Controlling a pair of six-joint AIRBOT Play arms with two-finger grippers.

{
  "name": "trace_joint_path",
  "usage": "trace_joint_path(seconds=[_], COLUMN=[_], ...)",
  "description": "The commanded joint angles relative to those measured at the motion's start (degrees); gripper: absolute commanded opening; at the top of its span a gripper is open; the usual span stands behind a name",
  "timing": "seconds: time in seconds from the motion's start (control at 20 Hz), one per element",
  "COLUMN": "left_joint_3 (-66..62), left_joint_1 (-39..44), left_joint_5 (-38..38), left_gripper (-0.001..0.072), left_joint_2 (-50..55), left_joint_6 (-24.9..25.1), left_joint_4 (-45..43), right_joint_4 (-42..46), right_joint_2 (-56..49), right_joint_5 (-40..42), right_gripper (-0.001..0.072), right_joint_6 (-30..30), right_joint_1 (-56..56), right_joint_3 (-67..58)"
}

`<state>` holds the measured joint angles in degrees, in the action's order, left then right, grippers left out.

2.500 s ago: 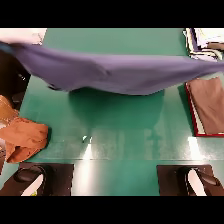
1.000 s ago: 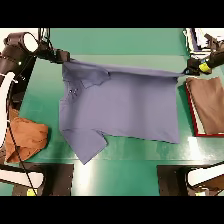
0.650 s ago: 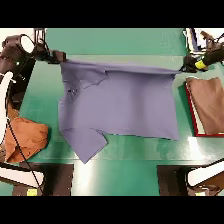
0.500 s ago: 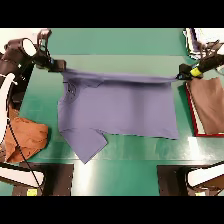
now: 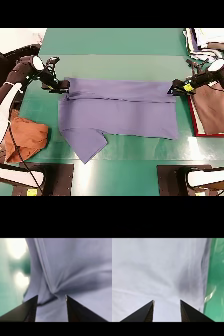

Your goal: Fold the shirts.

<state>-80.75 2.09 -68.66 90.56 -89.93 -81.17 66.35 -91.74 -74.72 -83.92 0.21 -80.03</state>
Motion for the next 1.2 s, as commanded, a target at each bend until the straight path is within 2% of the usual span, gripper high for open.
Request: trace_joint_path(seconds=[0.0, 0.2, 0.35, 0.55, 0.8, 1.15], left_joint_3=[1.92, 16.04, 31.56, 47.91, 57.13, 58.45], left_joint_1=[0.00, 0.02, 0.00, 0.00, 0.00, 0.02], left_joint_5=[-6.47, -8.04, -9.57, -7.76, -0.37, 8.85], left_gripper=[0.0418, 0.0418, 0.0419, 0.0419, 0.0419, 0.0417], left_joint_2=[-5.62, -19.67, -30.64, -40.15, -41.75, -41.75], left_joint_6=[2.58, 2.21, -2.86, -5.86, -6.03, -6.01], left_joint_4=[-0.04, -0.68, 0.48, 8.02, 18.16, 23.23], right_joint_4=[-0.24, -0.33, -0.37, -0.37, -0.83, -0.83], right_joint_2=[3.04, 10.97, 16.15, 19.34, 19.52, 19.54], right_joint_5=[-3.58, -6.62, -7.28, -6.32, -6.80, -8.70], right_gripper=[0.0380, 0.0381, 0.0381, 0.0381, 0.0382, 0.0381], right_joint_6=[-0.02, -0.02, -0.04, -0.02, -0.04, -0.04], right_joint_1=[0.07, 0.04, 0.07, 0.07, 0.07, 0.07], right_joint_3=[1.20, 1.20, 1.20, 1.20, 1.20, 1.20])
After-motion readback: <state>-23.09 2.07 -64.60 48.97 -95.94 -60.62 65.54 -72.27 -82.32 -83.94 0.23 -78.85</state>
